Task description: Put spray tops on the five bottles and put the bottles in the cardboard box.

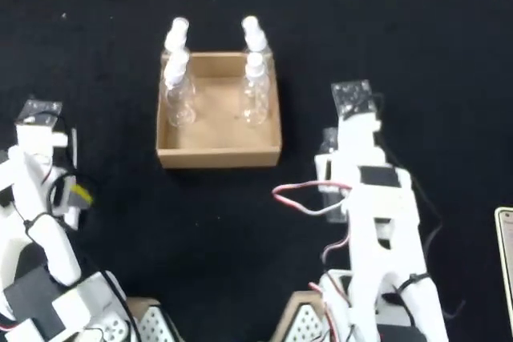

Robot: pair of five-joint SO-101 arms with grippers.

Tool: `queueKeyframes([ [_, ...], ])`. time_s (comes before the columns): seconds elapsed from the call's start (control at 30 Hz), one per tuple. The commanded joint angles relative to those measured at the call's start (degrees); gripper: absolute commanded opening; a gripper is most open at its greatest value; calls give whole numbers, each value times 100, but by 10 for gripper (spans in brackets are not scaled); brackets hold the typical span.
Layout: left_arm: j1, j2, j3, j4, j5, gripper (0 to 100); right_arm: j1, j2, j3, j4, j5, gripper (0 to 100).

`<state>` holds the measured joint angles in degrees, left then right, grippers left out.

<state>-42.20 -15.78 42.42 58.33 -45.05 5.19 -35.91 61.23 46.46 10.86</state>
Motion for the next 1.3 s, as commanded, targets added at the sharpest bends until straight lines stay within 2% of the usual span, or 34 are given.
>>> queueKeyframes([
  [0.0, -409, 9, -48, -26, -844, 277, -141, -268, 4, -193, -44, 10],
  [0.27, -611, 18, -57, -123, -1002, 277, -132, -268, 4, -220, -44, 10],
  [0.47, -927, 18, 101, -1178, -1011, 278, -105, -268, 4, -185, -53, 10],
  [0.57, -1059, 9, 40, -1433, -985, 278, -132, -268, 4, -185, -53, 10],
  [0.73, -1121, 9, -453, -1363, -949, 278, -123, -268, 4, -193, -53, 10],
  [0.8, -1121, 0, -593, -1345, -703, 278, -123, -268, 4, -193, -53, 10],
  [0.87, -1103, -44, -804, -1002, -334, 278, -123, -268, 4, -193, -53, 10],
  [0.93, -998, -35, -1165, -255, 176, 278, -123, -268, 4, -193, -53, 10],
  [1.0, -884, 18, -1543, 545, 976, 278, -132, -268, 4, -202, -53, 10],
  [1.1, -716, 158, -1648, 1152, 2822, 278, -132, -268, 4, -211, -44, 10],
  [1.27, -418, 703, -1648, 1319, 6075, 278, -123, -268, 4, -202, -44, 10],
])
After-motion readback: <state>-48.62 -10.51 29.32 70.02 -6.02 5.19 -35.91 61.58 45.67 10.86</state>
